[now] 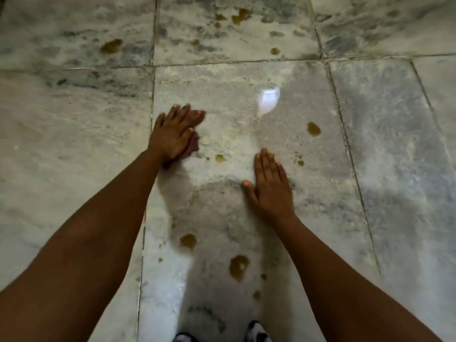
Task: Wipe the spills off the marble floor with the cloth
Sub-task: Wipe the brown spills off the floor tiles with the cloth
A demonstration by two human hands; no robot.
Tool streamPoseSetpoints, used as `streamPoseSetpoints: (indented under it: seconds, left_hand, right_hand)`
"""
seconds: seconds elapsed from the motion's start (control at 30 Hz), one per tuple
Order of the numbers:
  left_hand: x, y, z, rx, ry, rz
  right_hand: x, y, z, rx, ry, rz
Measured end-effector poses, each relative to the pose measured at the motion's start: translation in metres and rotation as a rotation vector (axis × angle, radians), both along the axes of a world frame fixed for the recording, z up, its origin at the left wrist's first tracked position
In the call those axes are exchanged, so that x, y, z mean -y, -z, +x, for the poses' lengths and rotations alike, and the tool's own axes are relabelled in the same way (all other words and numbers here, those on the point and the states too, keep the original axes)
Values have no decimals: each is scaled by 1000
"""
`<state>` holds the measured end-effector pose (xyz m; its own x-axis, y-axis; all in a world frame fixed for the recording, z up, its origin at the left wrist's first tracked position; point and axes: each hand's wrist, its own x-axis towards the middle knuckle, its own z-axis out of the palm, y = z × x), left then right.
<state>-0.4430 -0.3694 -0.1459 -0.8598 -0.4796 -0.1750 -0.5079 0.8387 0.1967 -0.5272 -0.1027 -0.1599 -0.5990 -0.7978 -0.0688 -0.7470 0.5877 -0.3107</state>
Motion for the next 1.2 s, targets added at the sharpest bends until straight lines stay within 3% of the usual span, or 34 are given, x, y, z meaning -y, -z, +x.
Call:
streamPoseSetpoints:
  seconds: [0.17, 0.23, 0.3, 0.5, 0.6, 0.67, 0.8, 0.83, 0.97, 1.03, 1.13, 1.2]
  left_hand:
    - [-84, 9, 8, -85, -406, -78]
    - [-104, 10, -11, -99, -469, -44]
    - [-115, 10, -31, -101, -365, -30]
    - [-108, 14, 8, -127, 339, -70]
    - [-59, 17, 51, -125, 439, -131]
    - [-29, 17, 54, -96, 306, -144]
    - [-11, 10, 9, -79, -252, -123]
    - [-18, 8, -1, -70, -265, -100]
    - [-67, 7, 20, -54, 301, -115]
    - [-77, 6, 60, -23, 482, -111]
    - [-53, 3, 110, -21, 568, -124]
    - [-25, 4, 113, 9, 458, -151]
  right_hand:
    - [-5, 4, 5, -22, 23, -7]
    - [-5, 4, 5, -30, 26, -2]
    - [-6, 3, 5, -41, 15, 11]
    - [-6, 3, 1, -33, 13, 6]
    - [-6, 5, 3, -43, 6, -11]
    - [-7, 5, 3, -40, 16, -23]
    - [-7, 4, 4, -31, 14, -19]
    - [-7, 4, 4, -29, 13, -12]
    - [-4, 4, 2, -28, 12, -13]
    - [-3, 4, 1, -19, 7, -11]
    - [-7, 5, 3, -34, 7, -19]
    - [-7, 4, 3, -30, 10, -32]
